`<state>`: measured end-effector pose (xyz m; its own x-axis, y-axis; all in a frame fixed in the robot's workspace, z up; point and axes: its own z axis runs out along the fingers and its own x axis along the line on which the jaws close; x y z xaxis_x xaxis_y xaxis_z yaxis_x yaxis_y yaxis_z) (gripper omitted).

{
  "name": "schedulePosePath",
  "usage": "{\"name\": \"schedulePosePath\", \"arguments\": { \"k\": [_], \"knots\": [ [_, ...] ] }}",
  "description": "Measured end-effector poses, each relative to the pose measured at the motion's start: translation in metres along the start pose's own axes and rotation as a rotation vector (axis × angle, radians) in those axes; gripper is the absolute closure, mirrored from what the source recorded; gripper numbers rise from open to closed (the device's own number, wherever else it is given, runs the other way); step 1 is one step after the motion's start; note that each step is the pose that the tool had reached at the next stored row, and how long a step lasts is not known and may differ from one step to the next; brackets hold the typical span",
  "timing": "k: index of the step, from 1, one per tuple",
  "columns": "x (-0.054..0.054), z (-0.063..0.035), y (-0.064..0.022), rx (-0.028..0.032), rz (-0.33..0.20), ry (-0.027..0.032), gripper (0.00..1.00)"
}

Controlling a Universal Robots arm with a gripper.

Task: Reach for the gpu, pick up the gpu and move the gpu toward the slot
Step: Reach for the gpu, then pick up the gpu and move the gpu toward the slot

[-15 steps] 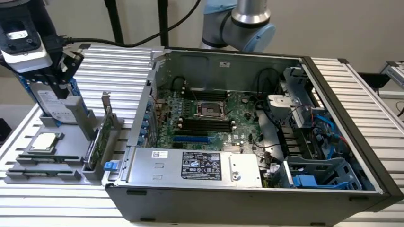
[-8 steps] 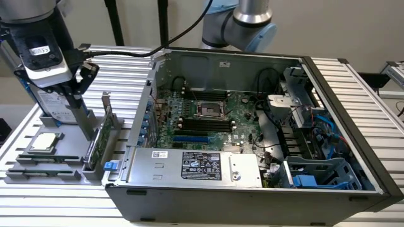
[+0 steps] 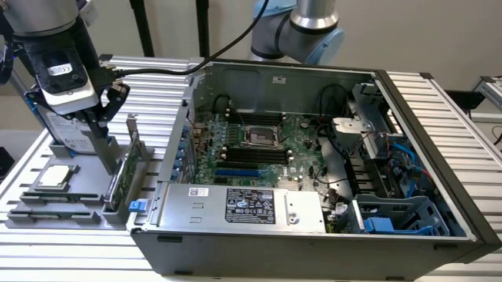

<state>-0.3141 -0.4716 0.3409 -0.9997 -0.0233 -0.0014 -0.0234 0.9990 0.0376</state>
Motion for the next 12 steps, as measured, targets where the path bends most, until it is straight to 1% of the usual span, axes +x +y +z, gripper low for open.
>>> {"name": "schedulePosePath", "arguments": {
  "k": [11, 12],
  "knots": [
    [0.0000, 0.0000, 0.0000, 0.0000, 0.000, 0.0000, 0.89],
    [0.0000, 0.0000, 0.0000, 0.0000, 0.000, 0.0000, 0.88]
  ]
}}
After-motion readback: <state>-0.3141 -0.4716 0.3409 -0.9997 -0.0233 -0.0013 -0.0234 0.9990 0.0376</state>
